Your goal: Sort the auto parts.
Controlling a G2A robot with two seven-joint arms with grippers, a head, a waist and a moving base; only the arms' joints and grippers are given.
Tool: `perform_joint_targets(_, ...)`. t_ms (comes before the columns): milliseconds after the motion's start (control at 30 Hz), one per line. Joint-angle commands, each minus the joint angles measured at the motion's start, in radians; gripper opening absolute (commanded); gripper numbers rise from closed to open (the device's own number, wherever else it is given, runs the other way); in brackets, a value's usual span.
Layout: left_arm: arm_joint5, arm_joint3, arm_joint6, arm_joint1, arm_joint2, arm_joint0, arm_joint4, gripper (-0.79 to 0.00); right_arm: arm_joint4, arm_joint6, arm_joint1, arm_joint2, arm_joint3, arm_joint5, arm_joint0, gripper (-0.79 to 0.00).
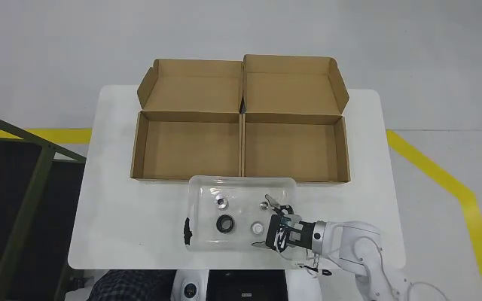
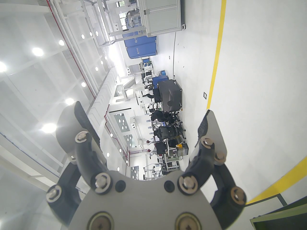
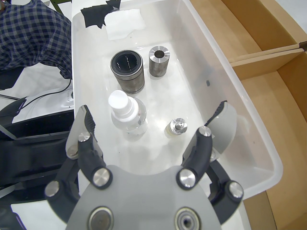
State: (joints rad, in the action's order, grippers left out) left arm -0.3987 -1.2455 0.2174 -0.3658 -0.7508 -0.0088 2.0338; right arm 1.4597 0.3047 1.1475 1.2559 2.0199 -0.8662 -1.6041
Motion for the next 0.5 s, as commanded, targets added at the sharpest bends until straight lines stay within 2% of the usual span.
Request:
perform_joint_targets(0, 0.0, 0.0, 0.0, 0.0, 0.0, 0.0, 0.0, 0.0, -0.001, 0.005, -0.002, -0.002, -0.001, 0.002, 0.002, -0.2)
perform_joint_targets(100, 0.0, 0.0, 0.0, 0.0, 0.0, 0.0, 0.0, 0.0, 0.002, 0.013, -0.005, -0.007, -0.002, 0.0, 0.005, -0.289)
perform_joint_targets(333, 0.0, 0.0, 0.0, 0.0, 0.0, 0.0, 0.0, 0.0, 0.007, 0.028, -0.012, -0.017, -0.011, -0.003, 0.011, -0.256)
perform_joint_targets(467, 0.0, 0.0, 0.0, 0.0, 0.0, 0.0, 0.0, 0.0, 0.007, 0.034, -0.015, -0.023, -0.013, -0.002, 0.015, -0.302)
